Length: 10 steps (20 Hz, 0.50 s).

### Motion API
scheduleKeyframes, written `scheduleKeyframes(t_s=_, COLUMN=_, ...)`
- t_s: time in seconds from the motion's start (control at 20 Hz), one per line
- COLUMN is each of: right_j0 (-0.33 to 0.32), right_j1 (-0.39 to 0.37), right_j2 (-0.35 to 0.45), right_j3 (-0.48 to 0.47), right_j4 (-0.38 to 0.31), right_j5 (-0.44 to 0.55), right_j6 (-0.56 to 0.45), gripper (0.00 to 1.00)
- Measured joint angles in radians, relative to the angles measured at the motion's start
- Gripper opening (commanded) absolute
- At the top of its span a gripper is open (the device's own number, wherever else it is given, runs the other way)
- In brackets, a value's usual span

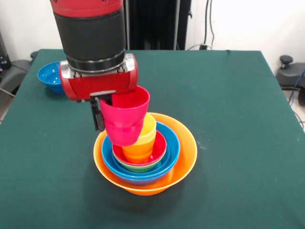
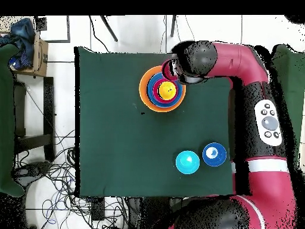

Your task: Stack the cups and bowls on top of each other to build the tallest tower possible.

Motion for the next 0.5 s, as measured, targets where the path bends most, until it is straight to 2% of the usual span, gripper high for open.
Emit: scheduleKeyframes(t_s=0.5, right_j0=0.002, right_j1=0.022, right_j2=0.003, right_j3=0.000, right_j4=-0.005, right_j5=0.000, right_j6=0.000, gripper=0.00)
